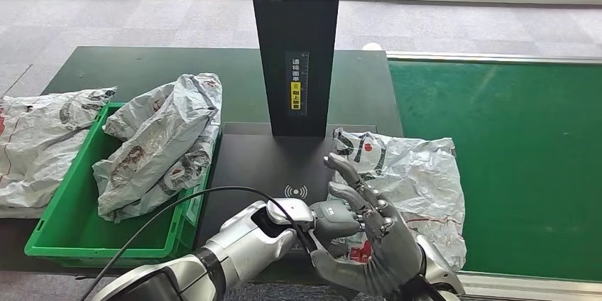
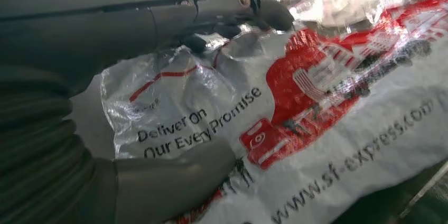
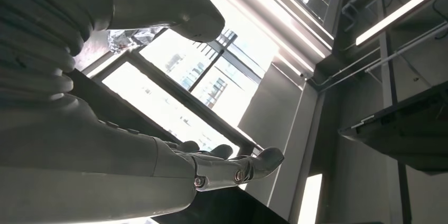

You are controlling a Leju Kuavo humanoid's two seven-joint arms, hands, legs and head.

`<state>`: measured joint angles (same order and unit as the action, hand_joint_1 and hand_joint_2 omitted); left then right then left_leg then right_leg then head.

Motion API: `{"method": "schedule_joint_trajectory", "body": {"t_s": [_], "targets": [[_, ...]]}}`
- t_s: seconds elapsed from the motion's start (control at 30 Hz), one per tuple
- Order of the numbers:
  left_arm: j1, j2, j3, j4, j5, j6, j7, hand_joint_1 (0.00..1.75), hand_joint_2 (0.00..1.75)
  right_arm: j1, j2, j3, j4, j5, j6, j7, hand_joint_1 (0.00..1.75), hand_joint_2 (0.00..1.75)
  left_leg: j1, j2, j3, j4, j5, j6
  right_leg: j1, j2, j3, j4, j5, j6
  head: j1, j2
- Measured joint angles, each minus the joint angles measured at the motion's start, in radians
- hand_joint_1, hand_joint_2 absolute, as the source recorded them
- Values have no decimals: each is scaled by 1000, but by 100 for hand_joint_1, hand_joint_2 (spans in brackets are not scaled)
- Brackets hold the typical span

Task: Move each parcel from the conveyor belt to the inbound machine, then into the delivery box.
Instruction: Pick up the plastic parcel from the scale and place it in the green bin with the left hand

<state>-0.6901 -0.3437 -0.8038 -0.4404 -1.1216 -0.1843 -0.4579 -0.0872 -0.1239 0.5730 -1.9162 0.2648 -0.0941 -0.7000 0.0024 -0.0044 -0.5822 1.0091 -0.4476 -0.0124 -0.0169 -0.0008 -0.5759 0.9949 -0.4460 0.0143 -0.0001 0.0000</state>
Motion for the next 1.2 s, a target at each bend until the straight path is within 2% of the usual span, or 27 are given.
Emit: {"method": "schedule_joint_trajectory", "body": {"t_s": [0.1,0.23,0.53,0.67,0.83,1.0,1.07,1.2], "targets": [[-17,-1,-16,39,3,-51,11,0,175,1,-4,0,0,-11,-20,0,0,175,0,0,0,0,0,0,0,0,1,0,0,0,0,0],[-35,0,-32,74,7,-108,34,172,175,4,-11,12,0,-16,-41,0,0,175,0,0,2,0,0,0,0,0,3,0,0,0,0,0],[-43,5,-40,84,14,-75,47,175,175,6,-20,17,0,-24,-45,0,0,175,1,0,2,-1,-3,0,1,0,11,-1,-3,0,0,0],[-29,7,-45,83,13,51,66,175,175,16,-22,17,0,-15,-56,0,0,175,1,0,7,-1,-3,0,1,0,12,-1,-3,-1,0,0],[-16,10,-45,82,13,125,77,175,175,27,-26,17,0,-8,-62,0,0,175,1,0,10,-1,0,0,1,0,11,-1,-2,-1,0,0],[17,13,-43,60,11,358,142,175,175,62,-31,17,-13,21,-89,1,0,175,0,0,8,-1,-1,0,0,0,9,-1,-2,0,0,0],[32,17,-40,46,7,422,166,175,175,74,-32,17,-21,28,-96,2,0,175,0,0,7,-1,-1,0,0,0,8,-1,-2,0,0,0],[49,23,-35,27,5,455,180,175,175,88,-35,17,-29,32,-98,2,0,175,0,0,6,-1,0,0,0,0,7,-1,-1,0,0,0]]}}
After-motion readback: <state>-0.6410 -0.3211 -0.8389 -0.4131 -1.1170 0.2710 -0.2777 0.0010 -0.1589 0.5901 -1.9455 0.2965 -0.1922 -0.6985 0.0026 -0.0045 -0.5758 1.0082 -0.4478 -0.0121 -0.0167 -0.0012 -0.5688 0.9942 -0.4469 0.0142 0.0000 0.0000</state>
